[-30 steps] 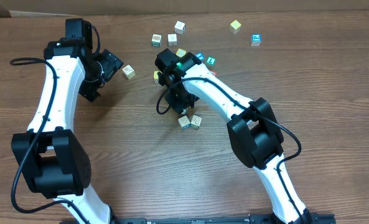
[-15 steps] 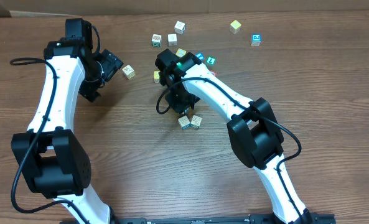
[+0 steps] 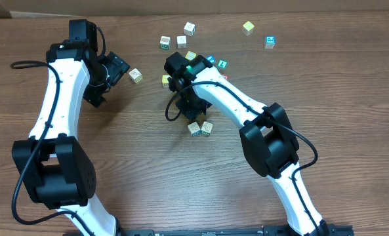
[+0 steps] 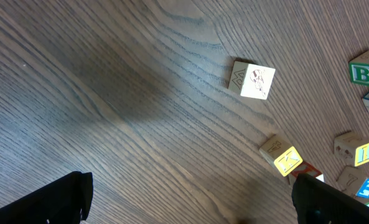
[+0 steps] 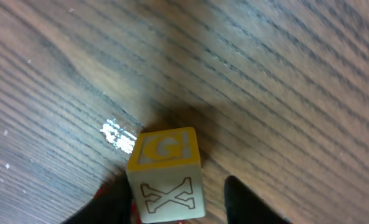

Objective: Form a circle

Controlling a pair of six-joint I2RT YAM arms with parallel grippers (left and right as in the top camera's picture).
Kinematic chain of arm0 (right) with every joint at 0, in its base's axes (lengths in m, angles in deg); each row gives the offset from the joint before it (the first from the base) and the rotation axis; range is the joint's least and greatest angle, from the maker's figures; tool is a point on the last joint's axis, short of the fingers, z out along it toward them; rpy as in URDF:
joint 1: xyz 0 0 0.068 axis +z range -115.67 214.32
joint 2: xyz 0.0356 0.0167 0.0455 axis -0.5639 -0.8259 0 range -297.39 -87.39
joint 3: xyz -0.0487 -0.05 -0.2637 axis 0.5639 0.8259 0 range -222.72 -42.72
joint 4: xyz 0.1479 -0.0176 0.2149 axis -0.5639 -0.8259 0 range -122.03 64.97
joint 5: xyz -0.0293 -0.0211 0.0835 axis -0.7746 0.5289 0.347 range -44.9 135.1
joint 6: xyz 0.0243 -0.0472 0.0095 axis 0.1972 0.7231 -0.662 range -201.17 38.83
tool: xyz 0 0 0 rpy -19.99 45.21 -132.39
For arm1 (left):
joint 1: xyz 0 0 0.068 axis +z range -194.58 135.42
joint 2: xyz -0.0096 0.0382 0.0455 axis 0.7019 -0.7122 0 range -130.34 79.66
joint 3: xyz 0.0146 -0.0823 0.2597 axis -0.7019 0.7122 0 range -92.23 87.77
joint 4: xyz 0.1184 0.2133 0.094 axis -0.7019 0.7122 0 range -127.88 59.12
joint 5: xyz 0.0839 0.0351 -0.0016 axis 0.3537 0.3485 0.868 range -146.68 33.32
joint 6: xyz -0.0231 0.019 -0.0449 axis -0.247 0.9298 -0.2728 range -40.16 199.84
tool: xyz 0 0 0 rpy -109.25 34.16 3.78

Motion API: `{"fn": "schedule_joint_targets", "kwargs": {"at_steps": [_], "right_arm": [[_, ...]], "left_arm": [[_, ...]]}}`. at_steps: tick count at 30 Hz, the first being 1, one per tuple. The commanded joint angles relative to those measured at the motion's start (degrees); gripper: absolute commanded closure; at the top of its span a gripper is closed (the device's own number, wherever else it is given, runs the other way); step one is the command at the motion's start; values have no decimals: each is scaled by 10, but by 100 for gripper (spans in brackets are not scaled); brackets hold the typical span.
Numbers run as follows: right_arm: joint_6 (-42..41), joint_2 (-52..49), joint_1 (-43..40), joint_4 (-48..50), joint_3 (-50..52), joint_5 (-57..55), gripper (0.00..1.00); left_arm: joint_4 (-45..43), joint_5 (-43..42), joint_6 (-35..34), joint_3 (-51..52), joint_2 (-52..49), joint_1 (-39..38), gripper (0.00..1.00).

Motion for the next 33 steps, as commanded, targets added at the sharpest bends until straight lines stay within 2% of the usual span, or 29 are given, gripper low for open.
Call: {"fn": "schedule_joint_targets", "kwargs": {"at_steps": [1,7,13,28,30,33], "right_arm": [[5,7,-5,8,4,-4,51],[5,7,-5,27,4,-2,52],[6,7,-5,26,4,-2,62],[94,7,-5,1,4,-2,63],[100,7,-5,1,4,-2,62],[99,7,-5,2,4,-2,46]], "left_arm": [[-1,4,15,-4,5,0,0],[-1,4,15,-4,5,0,0],[-1,4,15,-4,5,0,0],[0,4,15,-4,5,0,0],[0,4,15,-4,5,0,0],[-1,4,15,-4,5,0,0]]}}
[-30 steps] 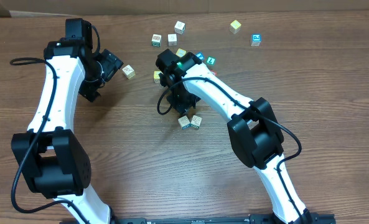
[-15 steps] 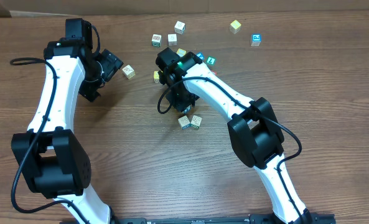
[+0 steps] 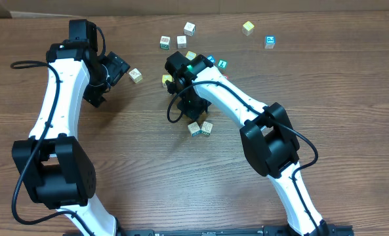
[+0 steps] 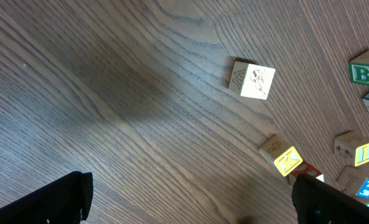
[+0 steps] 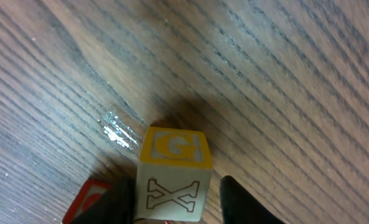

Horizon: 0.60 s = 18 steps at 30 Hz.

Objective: Form a circle

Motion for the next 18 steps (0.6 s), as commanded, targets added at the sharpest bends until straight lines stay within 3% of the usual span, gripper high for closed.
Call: {"fn": "schedule_joint_targets", "kwargs": {"at_steps": [1,11,18], "right_arm": [[14,7,-2,3,4,-2,45],[-21,7,-2,36,4,-2,44],[-22,7,-2,33,4,-2,66]], "left_arm": [[0,4,15,-4,5,0,0],[0,4,15,-4,5,0,0],[-1,4,15,-4,5,1,0]]}}
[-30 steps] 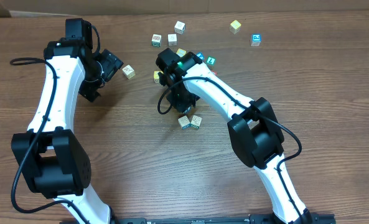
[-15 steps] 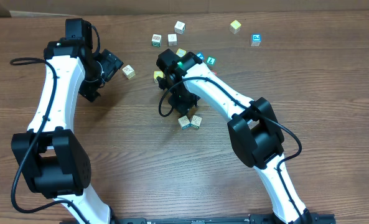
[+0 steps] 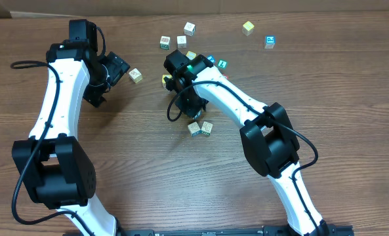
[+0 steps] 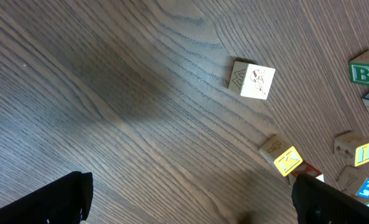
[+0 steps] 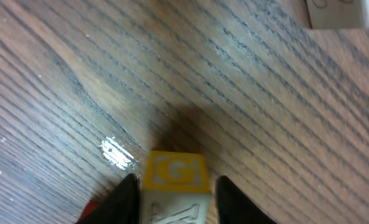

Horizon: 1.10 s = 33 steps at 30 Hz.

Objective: Form a circle

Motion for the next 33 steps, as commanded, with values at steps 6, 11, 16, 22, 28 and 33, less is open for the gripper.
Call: {"fn": "schedule_joint_targets", "kwargs": {"at_steps": [6,11,16,22,28,33], "right_arm": [[0,7,-3,2,4,-2,70],[-4,7,-3,-9,-12,-1,79],[-31,17,-3,-42,-56,-1,78],[-30,48,-3,-82,-100,-2,78],[-37,99,-9,-143,-106,-1,78],[-83,143,-29,-196,-106,8,79]], "left_arm": [[0,4,15,-4,5,1,0],[0,4,15,-4,5,1,0],[0,4,15,-4,5,1,0],[0,4,15,-4,5,1,0],[0,4,15,-4,5,0,0],[0,4,15,-4,5,1,0]]}}
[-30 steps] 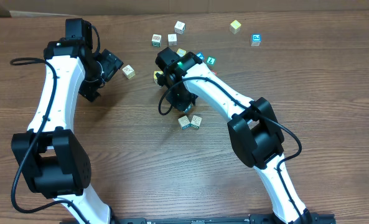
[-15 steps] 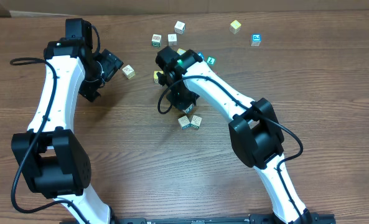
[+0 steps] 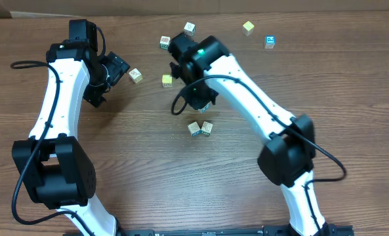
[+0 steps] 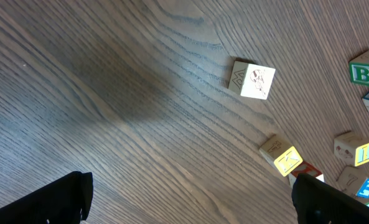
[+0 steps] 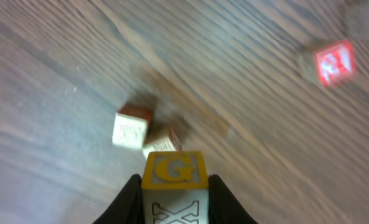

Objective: Form a circle
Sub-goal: 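Carry the X block down-right of the center blocks and lower it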

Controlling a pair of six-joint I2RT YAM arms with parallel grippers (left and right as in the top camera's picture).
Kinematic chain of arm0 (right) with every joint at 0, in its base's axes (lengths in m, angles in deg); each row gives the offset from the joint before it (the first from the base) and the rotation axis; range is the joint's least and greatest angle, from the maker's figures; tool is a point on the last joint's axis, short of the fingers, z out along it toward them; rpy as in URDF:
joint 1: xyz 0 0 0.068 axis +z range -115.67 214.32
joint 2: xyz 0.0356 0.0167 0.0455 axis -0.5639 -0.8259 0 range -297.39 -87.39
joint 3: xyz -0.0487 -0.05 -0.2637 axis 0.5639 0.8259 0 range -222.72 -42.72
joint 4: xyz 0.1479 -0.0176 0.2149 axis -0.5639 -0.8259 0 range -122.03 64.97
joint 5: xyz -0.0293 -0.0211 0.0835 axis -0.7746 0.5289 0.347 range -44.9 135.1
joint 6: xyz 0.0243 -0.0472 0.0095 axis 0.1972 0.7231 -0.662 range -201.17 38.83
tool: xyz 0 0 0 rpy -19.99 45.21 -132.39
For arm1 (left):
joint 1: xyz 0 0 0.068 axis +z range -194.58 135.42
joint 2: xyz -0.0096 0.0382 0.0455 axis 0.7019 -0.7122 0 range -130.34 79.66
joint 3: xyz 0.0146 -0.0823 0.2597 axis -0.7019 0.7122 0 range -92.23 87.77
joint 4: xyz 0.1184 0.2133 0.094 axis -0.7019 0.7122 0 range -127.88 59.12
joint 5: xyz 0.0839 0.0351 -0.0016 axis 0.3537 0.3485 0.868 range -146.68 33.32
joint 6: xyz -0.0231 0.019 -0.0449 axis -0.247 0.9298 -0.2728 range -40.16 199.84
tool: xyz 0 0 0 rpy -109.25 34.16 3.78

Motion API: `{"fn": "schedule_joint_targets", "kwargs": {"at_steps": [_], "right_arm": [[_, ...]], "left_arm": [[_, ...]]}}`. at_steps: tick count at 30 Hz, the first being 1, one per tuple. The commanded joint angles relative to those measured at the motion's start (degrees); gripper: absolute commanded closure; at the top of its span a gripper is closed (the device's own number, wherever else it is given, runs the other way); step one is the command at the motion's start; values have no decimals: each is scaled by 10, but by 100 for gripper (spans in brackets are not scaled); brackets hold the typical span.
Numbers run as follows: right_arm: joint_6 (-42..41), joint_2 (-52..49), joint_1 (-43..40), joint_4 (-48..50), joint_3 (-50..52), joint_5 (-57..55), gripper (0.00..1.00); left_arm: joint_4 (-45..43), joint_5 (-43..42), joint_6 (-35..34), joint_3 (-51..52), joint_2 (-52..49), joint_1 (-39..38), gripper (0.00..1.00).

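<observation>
My right gripper (image 5: 174, 190) is shut on a wooden block (image 5: 174, 170) with a yellow G face and an X on its side, held high above the table. Far below it a pair of blocks (image 5: 140, 134) lies touching; overhead shows the same pair of blocks (image 3: 200, 128) just below my right gripper (image 3: 199, 101), whose arm hides the G block there. Loose blocks lie scattered: a white one (image 3: 136, 76), a yellow one (image 3: 167, 80) and several at the back. My left gripper (image 4: 190, 200) stands open over bare wood, left of the white block (image 4: 252, 80).
More blocks sit at the far edge: a green-lettered one (image 3: 164, 42), a white one (image 3: 189, 28), a yellow one (image 3: 248, 27) and a blue one (image 3: 269, 41). A blurred red block (image 5: 330, 62) lies to the right. The wooden table (image 3: 148, 177) spreads out in front.
My right gripper, then low on the table with its fingers against the G block, now holds the block high over the pair of blocks. The right arm has swung rightwards. The left arm is unchanged.
The G block first stood on the table between my open right fingers, beside a red block. The fingers then stood nearer to it, then against its sides. Now the block hangs in the gripper above the pair of blocks. My left gripper stayed open and still throughout.
</observation>
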Motion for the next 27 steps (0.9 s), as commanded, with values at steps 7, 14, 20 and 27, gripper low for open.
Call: {"fn": "schedule_joint_targets", "kwargs": {"at_steps": [7,14,20,27], "right_arm": [[-43,75,-47,-88,-19,87,79],[-54,75,-47,-94,15,97,79],[-74,81,-46,-94,64,97,79],[-86,132,-46,-93,161,97,80]], "left_arm": [[-1,4,15,-4,5,0,0],[-1,4,15,-4,5,0,0],[-1,4,15,-4,5,0,0],[0,4,15,-4,5,0,0]]}}
